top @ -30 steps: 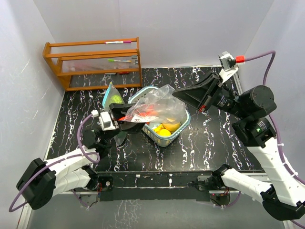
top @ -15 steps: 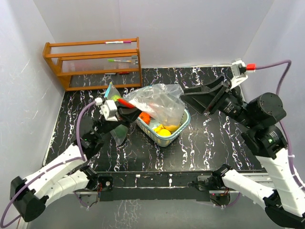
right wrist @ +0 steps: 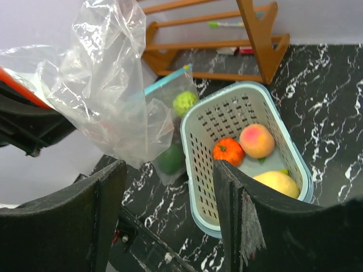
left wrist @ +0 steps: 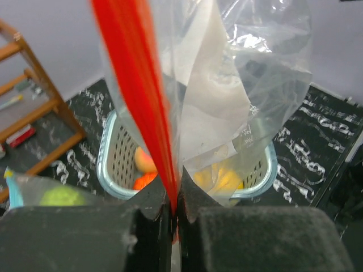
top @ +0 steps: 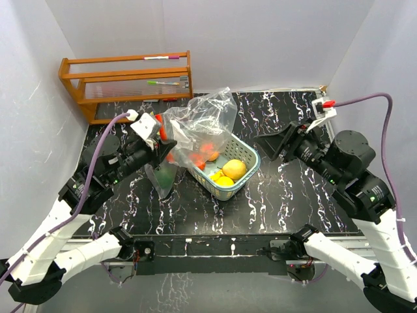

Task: Place the food in the zip-top bag and seal the zipper
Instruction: Open the zipper of the food storage bag.

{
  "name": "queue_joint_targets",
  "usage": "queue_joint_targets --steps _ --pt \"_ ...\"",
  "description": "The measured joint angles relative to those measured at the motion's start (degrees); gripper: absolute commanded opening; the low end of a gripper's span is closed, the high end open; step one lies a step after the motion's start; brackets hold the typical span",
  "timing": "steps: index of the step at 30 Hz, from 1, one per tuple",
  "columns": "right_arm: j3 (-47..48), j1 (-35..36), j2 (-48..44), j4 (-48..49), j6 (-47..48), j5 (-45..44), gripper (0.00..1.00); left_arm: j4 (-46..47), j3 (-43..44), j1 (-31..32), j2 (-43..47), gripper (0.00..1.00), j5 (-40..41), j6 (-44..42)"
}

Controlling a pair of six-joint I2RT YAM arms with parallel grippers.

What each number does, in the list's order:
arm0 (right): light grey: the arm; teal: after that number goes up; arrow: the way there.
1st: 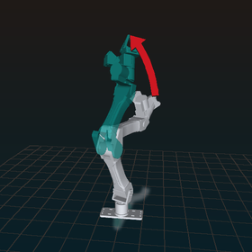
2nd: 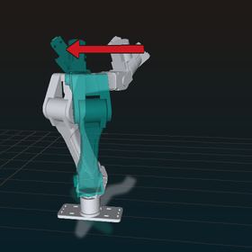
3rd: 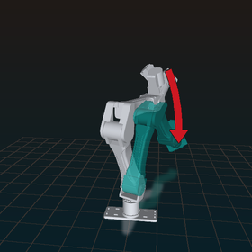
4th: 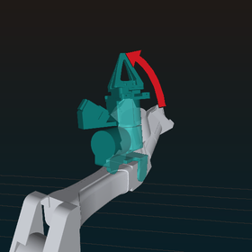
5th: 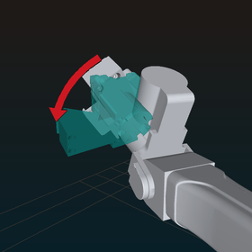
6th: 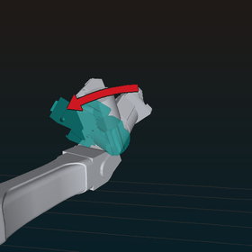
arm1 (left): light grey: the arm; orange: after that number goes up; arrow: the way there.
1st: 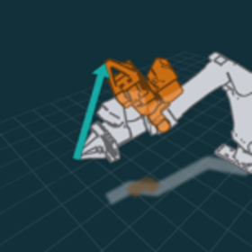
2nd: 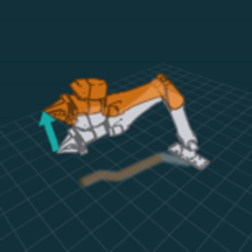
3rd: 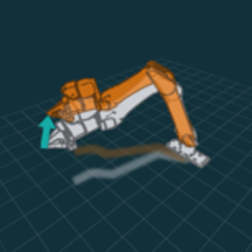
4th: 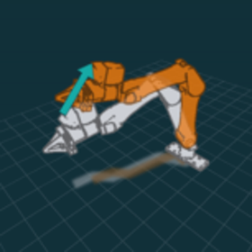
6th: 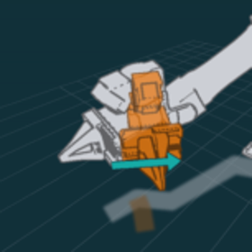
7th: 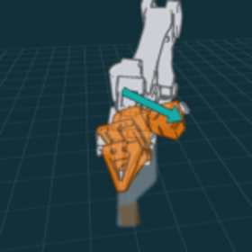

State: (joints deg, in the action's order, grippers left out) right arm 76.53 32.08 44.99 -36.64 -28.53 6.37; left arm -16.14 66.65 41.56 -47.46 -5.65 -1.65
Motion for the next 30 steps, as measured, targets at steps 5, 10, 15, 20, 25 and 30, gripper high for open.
queue_joint_targets --steps 5,10,15,20,25,30 --pt "-4.07 0.0 0.0 0.7 -0.42 2.45 0.63 -12.68 6.69 0.0 -3.37 0.0 3.04 -0.02" --pt "-13.49 0.0 0.0 8.83 -4.52 10.62 0.53 -21.92 10.95 0.0 -6.51 0.0 4.81 2.23" --pt "-22.36 0.0 0.98 21.07 -10.27 19.45 0.5 -31.56 12.85 0.0 -7.37 0.0 12.59 5.42" --pt "-24.63 2.43 4.0 34.49 -15.1 24.81 0.49 -38.6 16.0 -0.11 -8.41 0.0 16.28 8.39" --pt "-22.75 16.55 12.17 41.31 -13.51 21.27 0.5 -42.97 16.74 -0.11 -9.11 0.0 16.39 10.95" --pt "-19.65 29.31 20.9 40.57 -9.86 11.56 0.54 -42.77 15.28 -0.11 -9.03 0.0 15.5 13.38"
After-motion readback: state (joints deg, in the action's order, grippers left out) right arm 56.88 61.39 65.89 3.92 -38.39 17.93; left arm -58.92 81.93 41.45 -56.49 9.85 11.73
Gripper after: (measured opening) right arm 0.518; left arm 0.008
